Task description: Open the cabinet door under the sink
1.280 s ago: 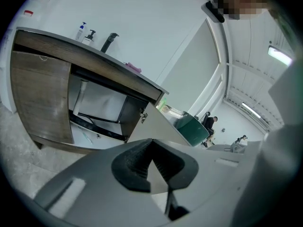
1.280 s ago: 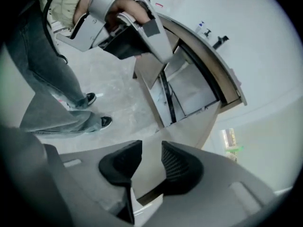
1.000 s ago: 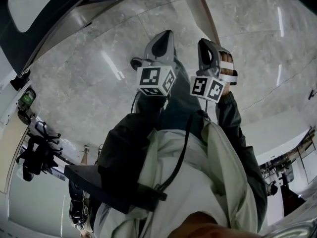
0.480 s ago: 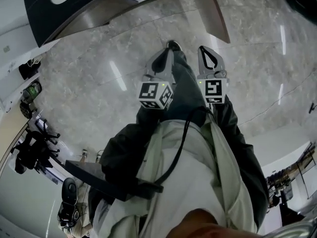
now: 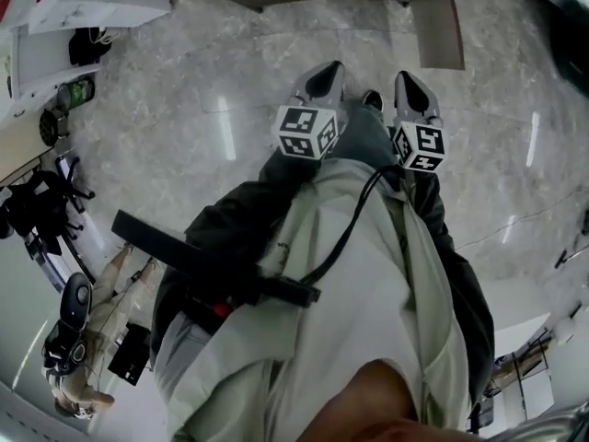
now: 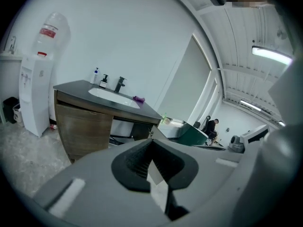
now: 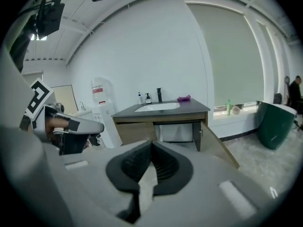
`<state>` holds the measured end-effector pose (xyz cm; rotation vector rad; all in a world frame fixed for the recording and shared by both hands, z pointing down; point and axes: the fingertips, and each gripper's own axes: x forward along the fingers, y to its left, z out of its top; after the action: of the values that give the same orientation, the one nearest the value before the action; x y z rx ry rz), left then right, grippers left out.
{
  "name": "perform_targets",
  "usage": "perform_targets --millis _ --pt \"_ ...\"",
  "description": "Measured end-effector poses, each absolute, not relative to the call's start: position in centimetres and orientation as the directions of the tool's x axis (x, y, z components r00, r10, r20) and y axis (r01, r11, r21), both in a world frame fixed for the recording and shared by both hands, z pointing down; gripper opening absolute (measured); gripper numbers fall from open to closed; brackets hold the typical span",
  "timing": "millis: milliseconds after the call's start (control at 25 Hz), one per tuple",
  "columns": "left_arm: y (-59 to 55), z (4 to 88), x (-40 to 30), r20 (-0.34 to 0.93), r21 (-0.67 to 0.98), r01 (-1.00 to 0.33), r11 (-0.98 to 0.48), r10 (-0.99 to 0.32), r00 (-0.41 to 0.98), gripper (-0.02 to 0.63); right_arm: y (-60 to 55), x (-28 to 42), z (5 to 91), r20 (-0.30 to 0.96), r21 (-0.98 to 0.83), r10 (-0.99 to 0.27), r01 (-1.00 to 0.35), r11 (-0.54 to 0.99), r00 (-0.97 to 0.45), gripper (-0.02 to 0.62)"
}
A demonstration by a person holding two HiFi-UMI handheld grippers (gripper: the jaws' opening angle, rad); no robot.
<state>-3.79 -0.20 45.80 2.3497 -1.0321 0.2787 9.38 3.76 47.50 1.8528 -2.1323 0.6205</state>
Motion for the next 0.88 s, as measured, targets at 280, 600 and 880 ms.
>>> perform_targets --millis 280,600,880 --pt "-0.4 41.9 -5.1 0.337 0.372 -0.763 -0.528 -0.689 0.641 0.006 4.7 7.1 46.0 0.446 -0.195 -0.857 -0.963 0.188 -0.258 0.002" --pt "1.2 41.4 -2.5 0.320 0.367 -0.784 -0.501 -0.723 0.612 0.006 5.8 9.9 45.2 0.429 -0.196 -0.847 -0.947 0.253 -0.315 0.002" --pt "1.3 40.9 -2.5 0.311 0.348 -0.813 -0.467 -0.760 0.570 0.006 5.2 10.4 45.1 0.422 -0.206 -0.823 -0.924 0.321 -0.380 0.002"
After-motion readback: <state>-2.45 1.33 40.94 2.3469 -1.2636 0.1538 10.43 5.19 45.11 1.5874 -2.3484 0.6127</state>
